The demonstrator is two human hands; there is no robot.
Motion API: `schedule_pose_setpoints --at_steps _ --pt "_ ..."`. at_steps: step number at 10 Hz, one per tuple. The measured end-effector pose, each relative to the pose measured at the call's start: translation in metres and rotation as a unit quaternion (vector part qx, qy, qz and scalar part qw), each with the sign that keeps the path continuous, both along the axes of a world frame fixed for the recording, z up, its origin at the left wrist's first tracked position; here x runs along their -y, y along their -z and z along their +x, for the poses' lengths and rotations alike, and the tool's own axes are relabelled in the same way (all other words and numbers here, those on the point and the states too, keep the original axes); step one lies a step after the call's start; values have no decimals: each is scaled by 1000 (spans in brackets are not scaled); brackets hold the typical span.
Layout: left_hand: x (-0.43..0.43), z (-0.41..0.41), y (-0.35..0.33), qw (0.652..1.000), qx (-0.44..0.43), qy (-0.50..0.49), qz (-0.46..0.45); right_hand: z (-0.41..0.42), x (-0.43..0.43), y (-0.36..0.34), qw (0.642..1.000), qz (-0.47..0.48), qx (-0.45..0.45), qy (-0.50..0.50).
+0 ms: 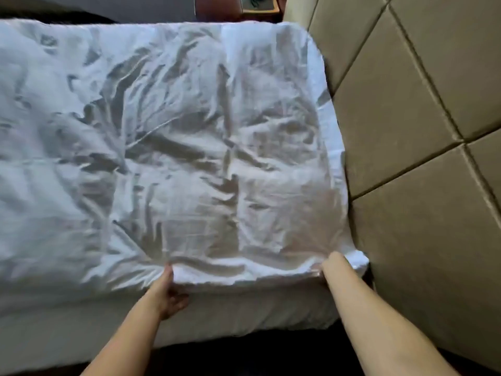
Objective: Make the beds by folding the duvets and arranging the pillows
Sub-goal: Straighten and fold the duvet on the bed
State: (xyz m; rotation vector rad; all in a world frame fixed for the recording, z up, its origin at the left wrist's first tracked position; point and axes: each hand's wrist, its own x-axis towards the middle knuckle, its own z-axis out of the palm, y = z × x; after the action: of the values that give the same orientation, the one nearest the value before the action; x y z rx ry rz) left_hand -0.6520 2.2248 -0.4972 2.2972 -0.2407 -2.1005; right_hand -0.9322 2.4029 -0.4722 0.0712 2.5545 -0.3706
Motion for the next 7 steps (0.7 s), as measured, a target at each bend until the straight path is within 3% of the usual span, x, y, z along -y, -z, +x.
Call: schedule_pose_setpoints --at_steps 1,2,3,4,5,6,7 --pt "-2 22 -23 998 -16 61 29 -3 10 -31 882 276 114 -365" --pt "14 59 -59 997 31 55 -32 -14 41 -14 918 201 168 -299" --pt "40 101 -104 995 37 20 -89 24 102 -79 987 -94 125 36" --pt "73 156 -142 988 27 -11 -152 71 189 -155 982 -160 92 -40" --pt "104 218 -176 976 28 -30 -214 135 264 -192 966 -147 36 -208" --pt "124 303 -211 965 43 -41 -256 232 317 -223 902 -149 18 -404" --pt "143 407 -230 951 96 -2 -292 331 347 -242 840 -133 -23 -526"
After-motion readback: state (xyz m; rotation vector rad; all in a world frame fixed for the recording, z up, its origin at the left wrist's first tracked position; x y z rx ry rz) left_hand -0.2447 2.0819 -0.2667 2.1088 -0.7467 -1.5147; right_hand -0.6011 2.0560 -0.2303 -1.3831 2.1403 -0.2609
